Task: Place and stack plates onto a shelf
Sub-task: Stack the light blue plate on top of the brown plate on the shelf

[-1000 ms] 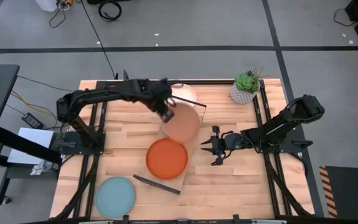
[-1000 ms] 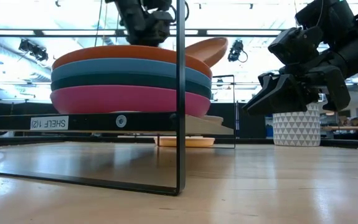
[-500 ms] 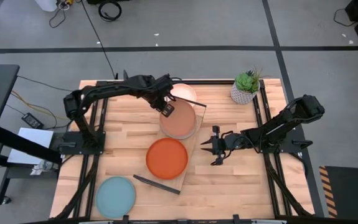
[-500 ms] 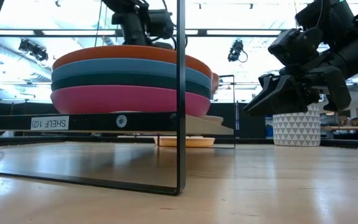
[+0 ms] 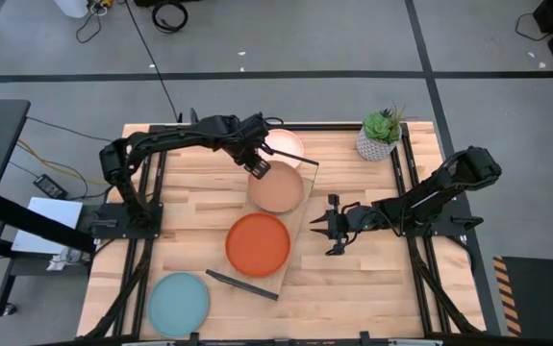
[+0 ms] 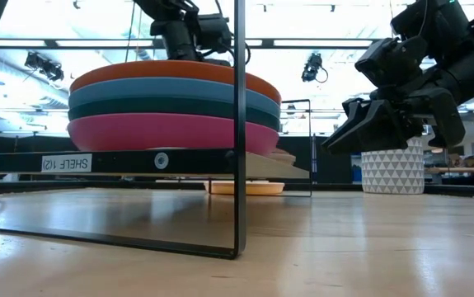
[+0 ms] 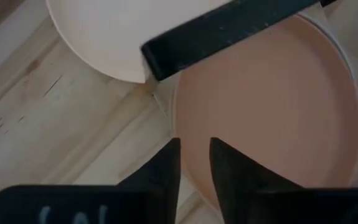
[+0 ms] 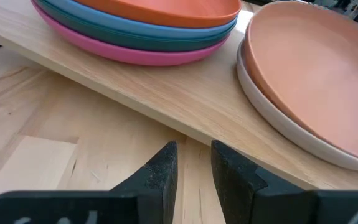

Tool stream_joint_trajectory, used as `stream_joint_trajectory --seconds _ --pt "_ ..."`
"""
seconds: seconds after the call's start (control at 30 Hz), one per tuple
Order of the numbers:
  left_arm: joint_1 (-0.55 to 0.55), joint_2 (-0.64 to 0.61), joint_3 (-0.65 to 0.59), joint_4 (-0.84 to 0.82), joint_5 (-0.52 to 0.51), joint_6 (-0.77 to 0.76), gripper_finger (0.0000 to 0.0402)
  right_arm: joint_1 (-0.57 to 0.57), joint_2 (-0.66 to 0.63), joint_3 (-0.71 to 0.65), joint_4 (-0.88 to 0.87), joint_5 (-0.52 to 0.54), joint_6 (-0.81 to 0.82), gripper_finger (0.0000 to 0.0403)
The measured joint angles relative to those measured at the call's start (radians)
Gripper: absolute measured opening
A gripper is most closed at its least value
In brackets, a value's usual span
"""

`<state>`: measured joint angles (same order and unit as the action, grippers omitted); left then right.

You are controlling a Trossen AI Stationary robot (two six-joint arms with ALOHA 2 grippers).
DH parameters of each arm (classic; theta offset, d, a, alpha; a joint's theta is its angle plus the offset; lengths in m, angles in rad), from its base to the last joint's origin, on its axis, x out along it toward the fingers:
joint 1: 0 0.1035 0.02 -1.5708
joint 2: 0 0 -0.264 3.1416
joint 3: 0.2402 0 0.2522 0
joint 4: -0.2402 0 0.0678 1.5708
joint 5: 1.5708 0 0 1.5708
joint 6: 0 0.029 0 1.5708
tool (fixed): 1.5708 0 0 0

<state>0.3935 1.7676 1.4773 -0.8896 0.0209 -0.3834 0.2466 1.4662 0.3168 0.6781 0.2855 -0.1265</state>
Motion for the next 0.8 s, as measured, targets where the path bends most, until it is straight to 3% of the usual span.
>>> stream_joint_trajectory --seconds 0.13,0.33,0.6,0.8 --pt "-0.001 0.000 0.000 0.002 0.002 0.068 0.0113 0.000 0.000 0.000 0.000 0.000 0.000 0.0103" --pt "-0.058 0.004 0.001 0.013 0.006 0.305 0.0116 0.000 0.000 0.000 0.000 0.000 0.000 0.0103" --pt "-0.188 0.095 0.002 0.070 -0.002 0.450 0.0117 0.000 0.000 0.000 0.000 0.000 0.000 0.0103" --pt "-0.241 0.158 0.001 0.063 0.001 0.459 0.0117 0.000 0.000 0.000 0.001 0.000 0.000 0.0103"
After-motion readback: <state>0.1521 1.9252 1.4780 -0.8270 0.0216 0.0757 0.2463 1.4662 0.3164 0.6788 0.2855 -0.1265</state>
